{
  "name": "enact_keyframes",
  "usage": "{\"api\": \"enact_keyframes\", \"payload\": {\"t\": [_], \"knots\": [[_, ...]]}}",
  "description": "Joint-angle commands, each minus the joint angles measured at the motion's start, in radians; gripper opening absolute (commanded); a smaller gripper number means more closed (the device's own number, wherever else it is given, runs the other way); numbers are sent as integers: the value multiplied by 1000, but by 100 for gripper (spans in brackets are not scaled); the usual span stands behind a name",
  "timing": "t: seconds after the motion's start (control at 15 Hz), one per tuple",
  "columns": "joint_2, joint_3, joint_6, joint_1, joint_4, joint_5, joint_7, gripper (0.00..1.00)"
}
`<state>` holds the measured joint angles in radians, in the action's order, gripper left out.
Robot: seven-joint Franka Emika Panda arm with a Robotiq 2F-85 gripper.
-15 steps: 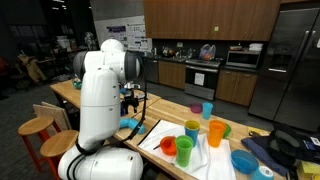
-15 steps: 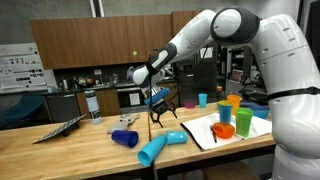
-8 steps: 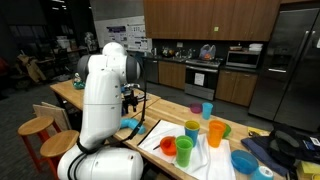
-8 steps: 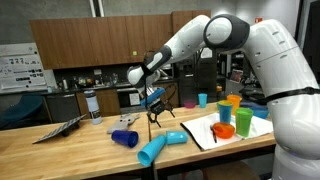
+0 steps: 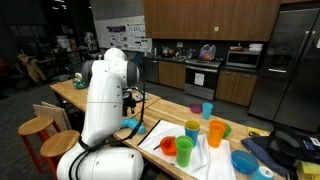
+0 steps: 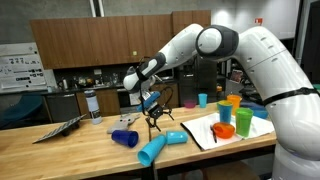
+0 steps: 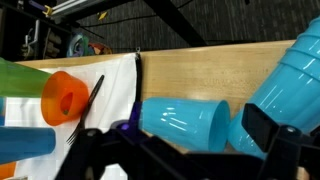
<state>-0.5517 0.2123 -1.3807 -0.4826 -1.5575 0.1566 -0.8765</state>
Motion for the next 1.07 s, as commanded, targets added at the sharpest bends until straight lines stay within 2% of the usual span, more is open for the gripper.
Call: {"api": "enact_keyframes", "payload": {"t": [0.0,0.33,1.0], "knots": [[-42,-24,60,-25,52,10,-24,100],[-52,-43,72,-22,19,4,-56,100],[-81,-63,73,-15,26,17,-55,100]]}}
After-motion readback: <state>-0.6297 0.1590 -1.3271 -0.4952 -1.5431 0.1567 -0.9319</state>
